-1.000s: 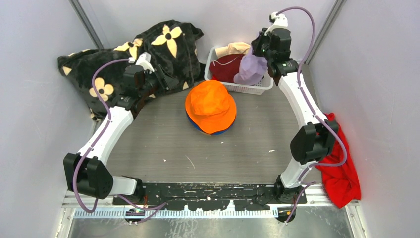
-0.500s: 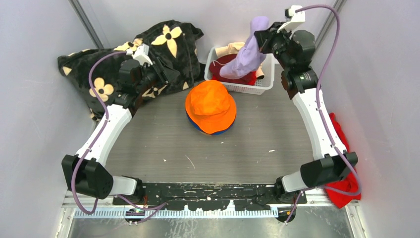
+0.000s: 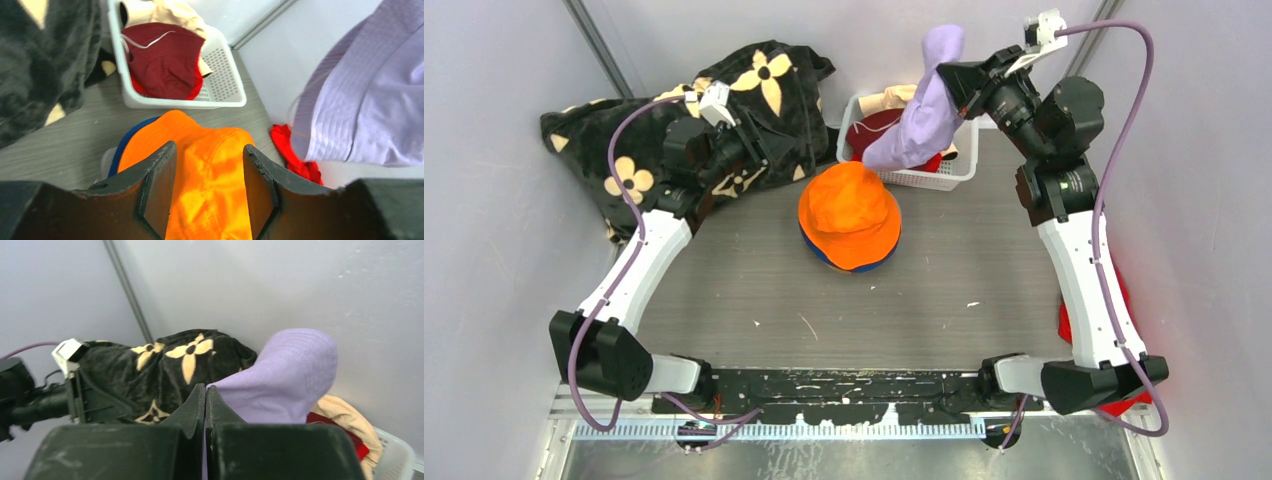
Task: Stack the hats
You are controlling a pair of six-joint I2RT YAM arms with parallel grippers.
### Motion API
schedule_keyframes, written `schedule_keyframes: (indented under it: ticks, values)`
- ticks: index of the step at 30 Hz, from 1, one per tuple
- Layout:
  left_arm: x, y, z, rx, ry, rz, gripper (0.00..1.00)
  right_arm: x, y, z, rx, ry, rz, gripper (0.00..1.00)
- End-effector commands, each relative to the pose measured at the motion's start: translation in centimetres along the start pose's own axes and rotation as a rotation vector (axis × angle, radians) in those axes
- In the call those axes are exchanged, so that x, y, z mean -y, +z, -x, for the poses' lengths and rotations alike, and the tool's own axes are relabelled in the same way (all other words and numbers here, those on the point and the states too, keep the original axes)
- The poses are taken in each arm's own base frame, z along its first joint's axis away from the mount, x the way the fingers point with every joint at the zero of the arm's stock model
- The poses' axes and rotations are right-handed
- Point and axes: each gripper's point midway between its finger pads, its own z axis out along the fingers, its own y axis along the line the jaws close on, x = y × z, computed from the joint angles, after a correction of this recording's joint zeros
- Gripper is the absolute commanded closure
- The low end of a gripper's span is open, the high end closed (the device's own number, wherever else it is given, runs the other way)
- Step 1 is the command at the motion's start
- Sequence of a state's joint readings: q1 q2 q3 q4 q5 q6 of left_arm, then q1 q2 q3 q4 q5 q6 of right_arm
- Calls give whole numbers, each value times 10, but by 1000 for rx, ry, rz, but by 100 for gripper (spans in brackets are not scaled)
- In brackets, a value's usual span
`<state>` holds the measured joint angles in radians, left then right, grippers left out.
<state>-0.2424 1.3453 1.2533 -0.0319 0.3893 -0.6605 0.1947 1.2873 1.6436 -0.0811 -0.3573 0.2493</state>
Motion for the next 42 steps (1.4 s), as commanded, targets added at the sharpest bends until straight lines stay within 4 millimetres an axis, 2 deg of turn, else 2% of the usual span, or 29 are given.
schedule_keyframes:
  ticks: [1, 7, 15, 24, 29, 39, 42]
  values:
    - [56, -3, 33, 73, 52, -226, 48, -44, -20, 25, 62, 5, 175, 99]
    - [77, -1, 31, 55, 29, -329, 48, -70, -30, 20, 43, 36, 320, 99]
    - [102, 9, 18, 11, -15, -456, 48, -83, -34, 6, 10, 75, 416, 99]
    - [127, 32, 8, -16, -19, -541, 48, -83, -28, -12, -28, 123, 453, 99]
    - [129, 45, -2, -37, -36, -559, 48, -85, -26, -17, -38, 129, 467, 99]
    - [151, 54, 18, 41, -34, -686, 48, -81, -23, -29, -65, 147, 468, 99]
    - [152, 56, 17, 25, -36, -689, 48, -78, -21, -31, -66, 154, 456, 99]
